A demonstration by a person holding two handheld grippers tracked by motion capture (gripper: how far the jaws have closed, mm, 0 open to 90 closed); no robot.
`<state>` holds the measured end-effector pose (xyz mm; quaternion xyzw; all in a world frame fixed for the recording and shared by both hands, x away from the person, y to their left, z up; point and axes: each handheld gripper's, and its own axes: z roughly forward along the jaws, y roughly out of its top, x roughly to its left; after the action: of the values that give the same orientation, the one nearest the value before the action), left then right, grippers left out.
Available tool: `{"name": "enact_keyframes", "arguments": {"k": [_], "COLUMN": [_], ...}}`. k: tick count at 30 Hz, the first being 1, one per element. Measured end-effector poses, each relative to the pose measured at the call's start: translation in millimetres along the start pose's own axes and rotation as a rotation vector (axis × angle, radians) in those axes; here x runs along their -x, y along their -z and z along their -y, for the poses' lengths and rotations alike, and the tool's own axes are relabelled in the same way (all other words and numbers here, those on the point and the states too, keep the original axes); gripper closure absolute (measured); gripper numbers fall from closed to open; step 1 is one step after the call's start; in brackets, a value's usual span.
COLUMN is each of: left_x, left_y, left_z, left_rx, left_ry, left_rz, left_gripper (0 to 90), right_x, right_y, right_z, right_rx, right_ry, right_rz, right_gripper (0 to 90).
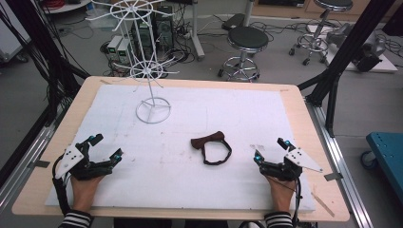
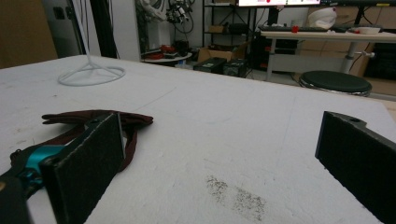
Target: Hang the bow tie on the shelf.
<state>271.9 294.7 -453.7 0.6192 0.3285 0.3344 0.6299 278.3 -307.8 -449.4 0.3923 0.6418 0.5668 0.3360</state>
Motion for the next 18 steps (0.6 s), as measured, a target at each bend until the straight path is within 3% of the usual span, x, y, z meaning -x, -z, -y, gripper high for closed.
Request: {"name": "enact_keyframes", "arguments": {"k": [18], "left_x": [-0.2], "left_y": [0.4], "left_z": [0.1], "left_rx": [0.002], "left_ry": [-0.003], "left_rz": [0.003], "left_gripper": [8.0], "right_x": [-1.9], "right_y": [0.2], "right_z": [-0.1], "right_rx": [-0.007], "right_ry": [0.012], "right_rz": [0.0], "right_gripper": [0.7]}}
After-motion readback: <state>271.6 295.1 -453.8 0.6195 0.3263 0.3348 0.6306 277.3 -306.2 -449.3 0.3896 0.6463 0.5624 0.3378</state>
